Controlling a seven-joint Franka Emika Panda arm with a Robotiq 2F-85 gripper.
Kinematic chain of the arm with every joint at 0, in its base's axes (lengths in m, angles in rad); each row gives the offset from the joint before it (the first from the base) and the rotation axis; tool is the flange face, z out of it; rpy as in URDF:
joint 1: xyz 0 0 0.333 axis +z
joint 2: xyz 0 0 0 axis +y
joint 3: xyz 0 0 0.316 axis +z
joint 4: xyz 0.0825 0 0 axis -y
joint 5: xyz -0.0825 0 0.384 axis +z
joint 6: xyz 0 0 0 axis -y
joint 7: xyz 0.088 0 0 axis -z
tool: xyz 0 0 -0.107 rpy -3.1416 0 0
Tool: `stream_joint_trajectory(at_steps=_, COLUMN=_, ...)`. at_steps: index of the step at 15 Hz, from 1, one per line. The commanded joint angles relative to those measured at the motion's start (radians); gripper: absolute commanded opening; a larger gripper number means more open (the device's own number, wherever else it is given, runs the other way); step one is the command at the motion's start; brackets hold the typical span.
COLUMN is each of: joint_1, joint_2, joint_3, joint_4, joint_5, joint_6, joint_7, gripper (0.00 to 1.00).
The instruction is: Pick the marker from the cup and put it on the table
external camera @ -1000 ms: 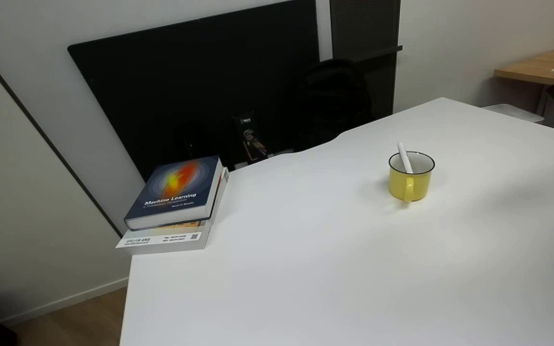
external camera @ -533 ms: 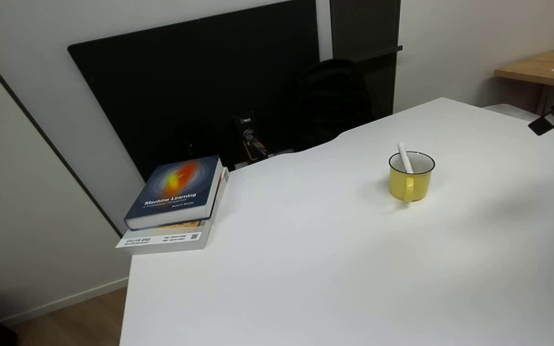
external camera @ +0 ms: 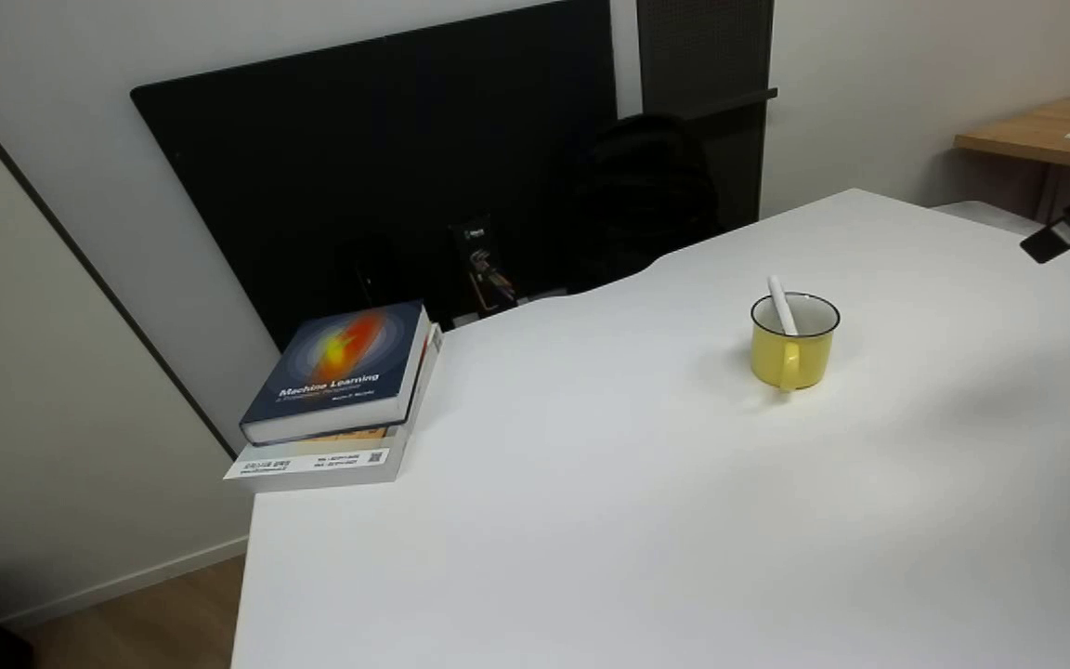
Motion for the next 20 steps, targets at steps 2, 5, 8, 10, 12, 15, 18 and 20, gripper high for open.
stream_joint_trajectory(at_steps=2, joint_1=0.019, joint_2=-0.028, joint_3=-0.032, joint_4=0.040, joint_5=-0.011, joint_6=0.004, joint_7=-0.031, gripper=1.00)
stream_joint_trajectory(at_steps=5, joint_1=0.029, joint_2=-0.065, joint_3=-0.047, joint_4=0.104, joint_5=-0.033, joint_6=0.002, joint_7=-0.065, gripper=1.00)
stream_joint_trajectory(at_steps=8, joint_1=0.096, joint_2=-0.116, joint_3=-0.108, joint_4=0.169, joint_5=-0.025, joint_6=0.002, joint_7=-0.104, gripper=1.00)
stream_joint_trajectory(at_steps=10, joint_1=0.165, joint_2=-0.151, joint_3=-0.167, joint_4=0.217, joint_5=-0.015, joint_6=0.006, joint_7=-0.133, gripper=1.00)
stream_joint_trajectory(at_steps=12, joint_1=0.234, joint_2=-0.200, joint_3=-0.226, joint_4=0.277, joint_5=-0.013, joint_6=0.005, joint_7=-0.156, gripper=1.00)
stream_joint_trajectory(at_steps=15, joint_1=0.343, joint_2=-0.278, joint_3=-0.319, joint_4=0.377, joint_5=-0.010, joint_6=0.005, joint_7=-0.180, gripper=1.00)
stream_joint_trajectory(at_steps=18, joint_1=0.428, joint_2=-0.370, joint_3=-0.379, joint_4=0.487, joint_5=-0.058, joint_6=0.004, joint_7=-0.158, gripper=1.00)
stream_joint_trajectory(at_steps=20, joint_1=0.471, joint_2=-0.438, joint_3=-0.395, joint_4=0.556, joint_5=-0.082, joint_6=0.004, joint_7=-0.145, gripper=1.00)
